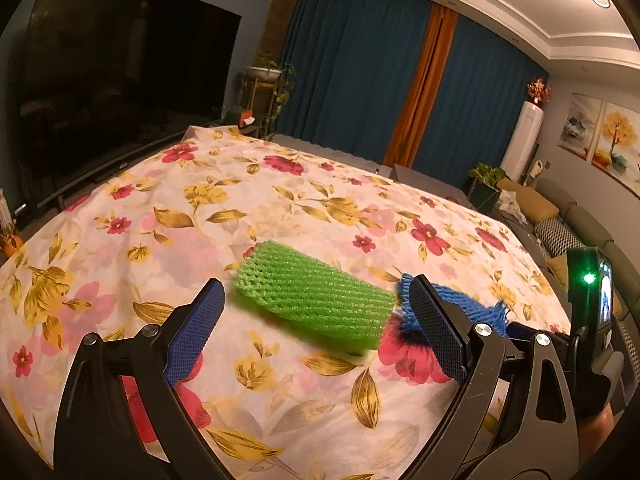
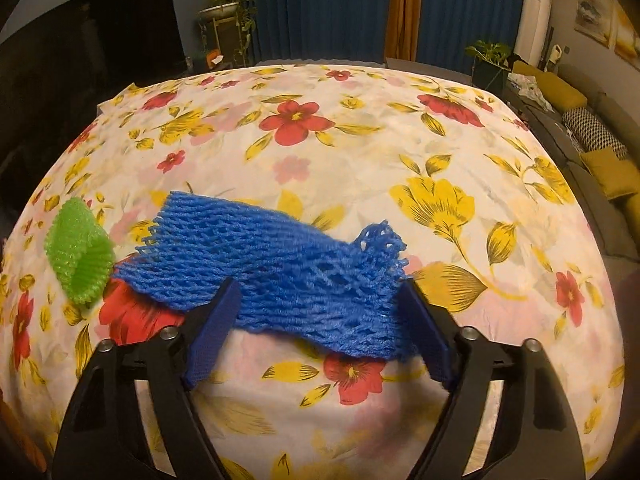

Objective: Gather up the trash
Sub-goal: 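Grasp the green mesh sleeve with the left tool while the right tool grasps the blue mesh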

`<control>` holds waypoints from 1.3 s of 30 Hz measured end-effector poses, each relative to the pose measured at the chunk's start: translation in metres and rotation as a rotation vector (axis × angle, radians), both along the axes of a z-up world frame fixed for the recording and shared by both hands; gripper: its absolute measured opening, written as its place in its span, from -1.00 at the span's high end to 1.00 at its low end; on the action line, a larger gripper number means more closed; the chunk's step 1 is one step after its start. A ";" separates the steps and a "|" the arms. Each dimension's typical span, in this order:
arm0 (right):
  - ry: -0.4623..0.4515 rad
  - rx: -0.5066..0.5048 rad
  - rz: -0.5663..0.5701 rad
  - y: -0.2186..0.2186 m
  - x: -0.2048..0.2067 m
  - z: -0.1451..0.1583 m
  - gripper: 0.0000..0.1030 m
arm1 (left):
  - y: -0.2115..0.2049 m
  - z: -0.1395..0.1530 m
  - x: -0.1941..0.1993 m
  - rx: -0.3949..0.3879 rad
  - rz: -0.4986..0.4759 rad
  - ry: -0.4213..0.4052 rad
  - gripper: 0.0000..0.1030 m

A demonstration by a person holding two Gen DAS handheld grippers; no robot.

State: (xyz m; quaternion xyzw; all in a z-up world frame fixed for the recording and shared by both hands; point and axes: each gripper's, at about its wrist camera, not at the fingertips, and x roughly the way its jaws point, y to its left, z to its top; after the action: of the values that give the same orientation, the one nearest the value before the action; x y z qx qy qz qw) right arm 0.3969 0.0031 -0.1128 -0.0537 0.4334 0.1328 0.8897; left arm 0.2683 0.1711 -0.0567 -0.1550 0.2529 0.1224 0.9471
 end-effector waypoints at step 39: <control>-0.183 0.277 -0.025 -0.060 -0.084 0.058 0.84 | -0.014 -0.013 0.039 -0.050 -0.156 0.128 0.77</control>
State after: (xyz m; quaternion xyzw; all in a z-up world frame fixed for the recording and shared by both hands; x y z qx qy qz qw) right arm 0.3127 -0.0574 -0.0548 0.0630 0.3289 0.1747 0.9259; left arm 0.3071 0.1572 -0.0701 -0.1502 0.3270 0.0515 0.9316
